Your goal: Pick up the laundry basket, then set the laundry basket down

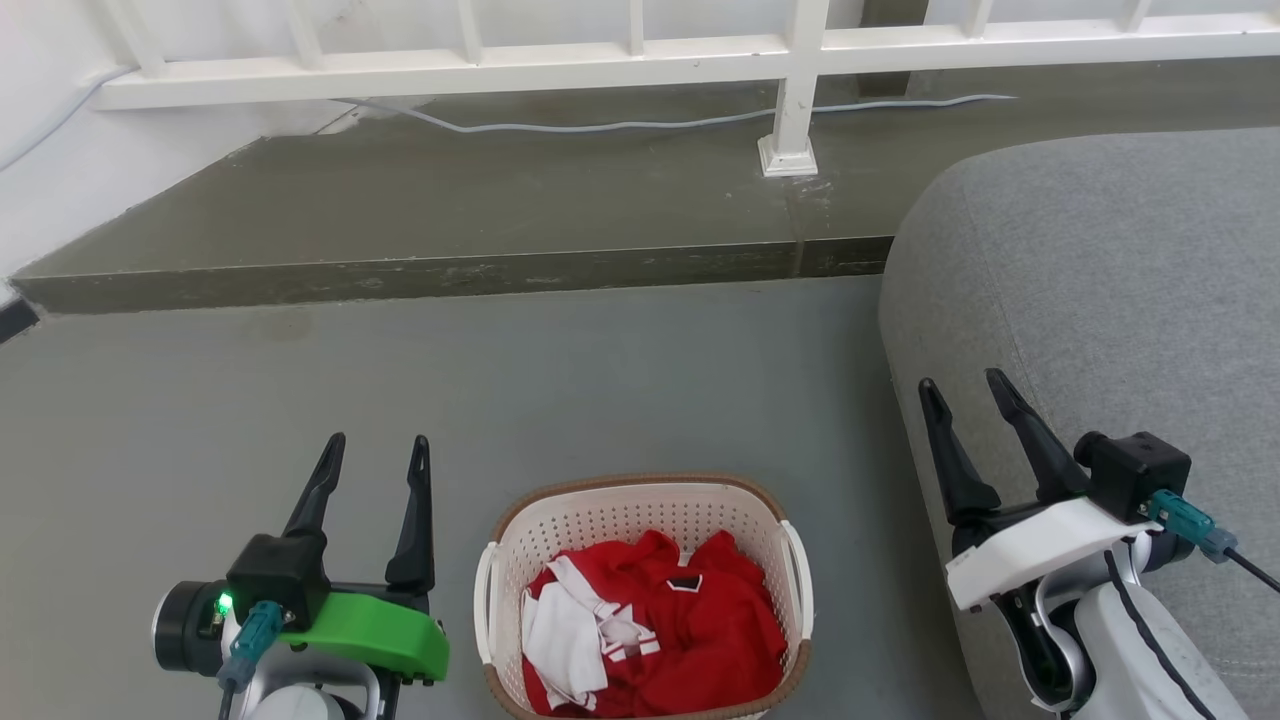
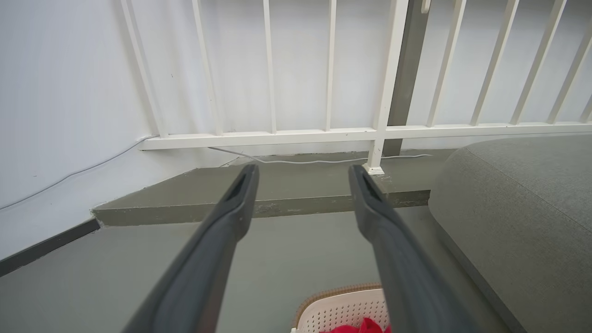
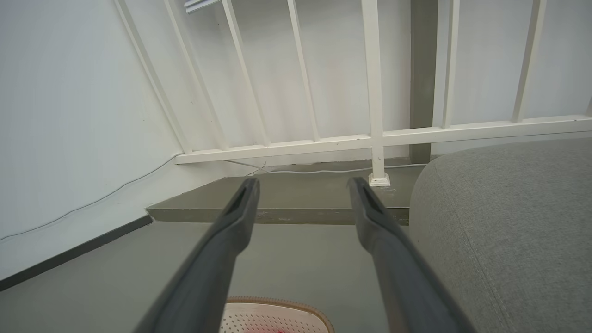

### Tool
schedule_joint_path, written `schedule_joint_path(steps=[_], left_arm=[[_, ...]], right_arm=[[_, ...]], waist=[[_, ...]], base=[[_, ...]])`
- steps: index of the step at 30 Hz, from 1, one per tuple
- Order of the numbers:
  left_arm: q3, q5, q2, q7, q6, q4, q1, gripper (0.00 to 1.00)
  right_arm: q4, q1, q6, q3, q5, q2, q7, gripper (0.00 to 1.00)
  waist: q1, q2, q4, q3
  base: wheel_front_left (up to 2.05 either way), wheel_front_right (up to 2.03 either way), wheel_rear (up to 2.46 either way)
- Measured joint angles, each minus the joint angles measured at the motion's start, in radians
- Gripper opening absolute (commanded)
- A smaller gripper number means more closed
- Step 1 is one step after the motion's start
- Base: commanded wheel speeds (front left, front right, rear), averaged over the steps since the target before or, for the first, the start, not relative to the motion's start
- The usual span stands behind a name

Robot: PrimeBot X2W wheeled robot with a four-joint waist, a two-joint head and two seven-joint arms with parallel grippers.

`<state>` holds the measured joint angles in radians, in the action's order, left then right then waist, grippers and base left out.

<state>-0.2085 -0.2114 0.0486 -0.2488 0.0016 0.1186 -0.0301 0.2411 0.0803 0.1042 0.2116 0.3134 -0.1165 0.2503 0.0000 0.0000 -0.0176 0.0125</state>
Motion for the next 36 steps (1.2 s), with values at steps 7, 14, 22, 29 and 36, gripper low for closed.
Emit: schedule_joint_path(steps=[7,14,22,29,36], left_arm=[[0.001,0.0,0.0,0.0,0.0,0.001,0.0,1.0],[0.003,0.0,0.0,0.0,0.0,0.003,0.0,1.0],[0.01,-0.005,-0.001,0.0,0.0,0.002,0.013,1.0],[0.006,-0.005,-0.001,0.0,-0.001,0.002,0.013,1.0],[0.005,-0.009,-0.002,0.0,-0.002,0.001,0.003,1.0]], right_arm=[[0.013,0.001,0.0,-0.007,-0.008,0.008,0.0,1.0],[0.02,0.001,0.001,-0.016,-0.016,0.015,0.0,1.0],[0.028,0.001,0.004,-0.022,-0.016,0.023,0.0,1.0],[0.03,0.001,0.01,-0.041,-0.015,0.025,0.0,1.0],[0.048,0.017,0.01,-0.067,-0.014,0.024,0.0,1.0]], waist=[[0.0,0.0,-0.002,-0.001],[0.0,0.0,-0.004,0.0],[0.0,0.0,-0.011,0.012],[0.0,0.0,-0.018,0.059],[0.0,0.0,-0.018,0.127]], base=[[0.0,0.0,0.0],[0.0,0.0,0.0],[0.0,0.0,0.0],[0.0,0.0,0.0],[0.0,0.0,0.0]])
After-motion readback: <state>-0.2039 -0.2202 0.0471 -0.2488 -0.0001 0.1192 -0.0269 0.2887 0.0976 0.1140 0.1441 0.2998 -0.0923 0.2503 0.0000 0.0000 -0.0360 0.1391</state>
